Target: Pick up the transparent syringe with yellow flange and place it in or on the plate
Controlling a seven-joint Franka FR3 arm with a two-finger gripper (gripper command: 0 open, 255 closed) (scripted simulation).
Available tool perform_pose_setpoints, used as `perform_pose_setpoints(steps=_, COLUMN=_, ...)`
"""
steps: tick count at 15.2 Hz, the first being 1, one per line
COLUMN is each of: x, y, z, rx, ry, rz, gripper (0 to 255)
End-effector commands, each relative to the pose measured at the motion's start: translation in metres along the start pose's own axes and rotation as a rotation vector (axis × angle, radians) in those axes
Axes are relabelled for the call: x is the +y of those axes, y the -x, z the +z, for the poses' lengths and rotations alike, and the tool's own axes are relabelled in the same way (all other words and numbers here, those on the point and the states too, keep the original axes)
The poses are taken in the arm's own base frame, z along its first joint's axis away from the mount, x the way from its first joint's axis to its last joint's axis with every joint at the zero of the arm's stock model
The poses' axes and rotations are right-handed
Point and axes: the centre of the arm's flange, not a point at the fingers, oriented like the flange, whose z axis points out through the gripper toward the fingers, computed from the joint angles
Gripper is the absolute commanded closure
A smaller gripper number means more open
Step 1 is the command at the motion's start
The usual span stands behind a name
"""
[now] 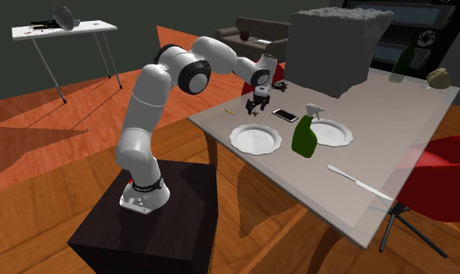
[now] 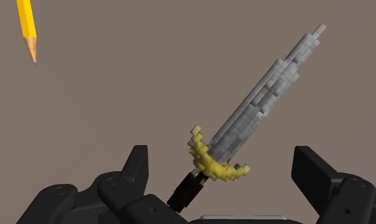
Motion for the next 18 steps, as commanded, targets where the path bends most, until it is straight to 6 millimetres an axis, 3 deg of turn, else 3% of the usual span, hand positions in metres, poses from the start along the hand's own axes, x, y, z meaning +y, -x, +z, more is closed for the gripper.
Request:
perform_pose_setpoints(steps=1, x=0.0002, y=0.0007, z=0.0080, rx=0.000, ry=0.000, rz=0.000, gripper=0)
perform_pose_setpoints(steps=9, x=0.0001, y=0.0007, z=0.0080, rx=0.000, ry=0.000, rz=0.000, gripper=0)
perform_pose_setpoints(steps=10, x=0.0001, y=0.0007, z=0.0080, rx=0.000, ry=0.000, rz=0.000, gripper=255)
perform_pose_setpoints(steps=18, x=0.0013, y=0.0008, z=0.0088, rx=0.000, ry=0.000, rz=0.001, gripper=255)
